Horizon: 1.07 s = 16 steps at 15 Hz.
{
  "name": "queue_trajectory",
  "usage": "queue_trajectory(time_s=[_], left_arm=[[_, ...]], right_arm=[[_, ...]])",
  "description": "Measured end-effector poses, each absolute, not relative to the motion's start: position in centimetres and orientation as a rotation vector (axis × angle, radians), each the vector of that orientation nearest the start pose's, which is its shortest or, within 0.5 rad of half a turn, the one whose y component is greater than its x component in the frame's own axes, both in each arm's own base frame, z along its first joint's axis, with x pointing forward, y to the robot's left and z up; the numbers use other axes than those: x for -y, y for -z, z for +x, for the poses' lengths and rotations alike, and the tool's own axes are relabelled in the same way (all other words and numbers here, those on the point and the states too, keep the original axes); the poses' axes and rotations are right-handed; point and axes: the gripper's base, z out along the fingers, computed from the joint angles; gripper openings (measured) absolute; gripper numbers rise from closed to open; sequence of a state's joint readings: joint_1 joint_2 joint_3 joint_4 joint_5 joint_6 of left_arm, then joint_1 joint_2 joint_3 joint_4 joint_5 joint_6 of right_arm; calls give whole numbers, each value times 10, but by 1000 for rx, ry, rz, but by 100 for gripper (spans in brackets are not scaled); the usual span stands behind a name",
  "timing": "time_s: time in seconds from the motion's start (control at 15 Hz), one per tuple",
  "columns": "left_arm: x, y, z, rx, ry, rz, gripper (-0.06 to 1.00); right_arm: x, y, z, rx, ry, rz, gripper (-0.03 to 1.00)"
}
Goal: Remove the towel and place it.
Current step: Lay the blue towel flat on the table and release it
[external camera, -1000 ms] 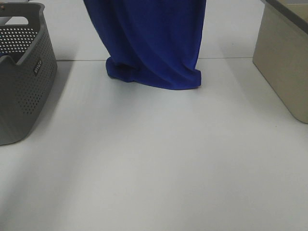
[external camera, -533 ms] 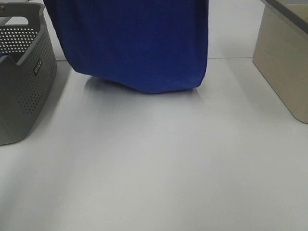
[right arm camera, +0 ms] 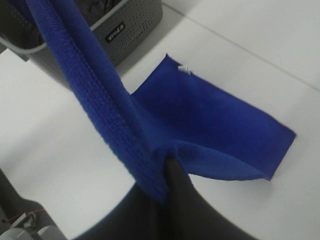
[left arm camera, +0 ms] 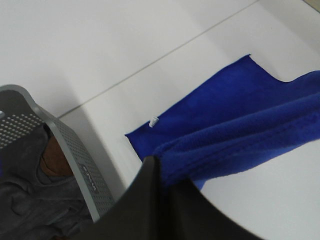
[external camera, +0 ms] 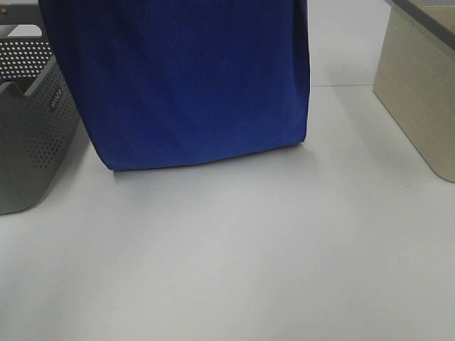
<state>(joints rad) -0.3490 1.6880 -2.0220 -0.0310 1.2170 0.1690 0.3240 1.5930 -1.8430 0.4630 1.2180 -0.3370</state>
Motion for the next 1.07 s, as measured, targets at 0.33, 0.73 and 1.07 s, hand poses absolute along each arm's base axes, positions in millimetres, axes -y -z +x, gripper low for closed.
queue_trajectory(time_s=[0.33, 0.73, 1.07], left_arm=[[133, -406, 295, -2477, 231, 700, 0], [152, -347, 242, -2670, 293, 827, 0], [157, -293, 207, -2854, 320, 915, 0]], right_arm=[[-126, -399, 257, -2463, -619, -733, 2], [-108, -357, 204, -2624, -652, -652, 2], [-104, -283, 177, -2901, -761, -561, 2]])
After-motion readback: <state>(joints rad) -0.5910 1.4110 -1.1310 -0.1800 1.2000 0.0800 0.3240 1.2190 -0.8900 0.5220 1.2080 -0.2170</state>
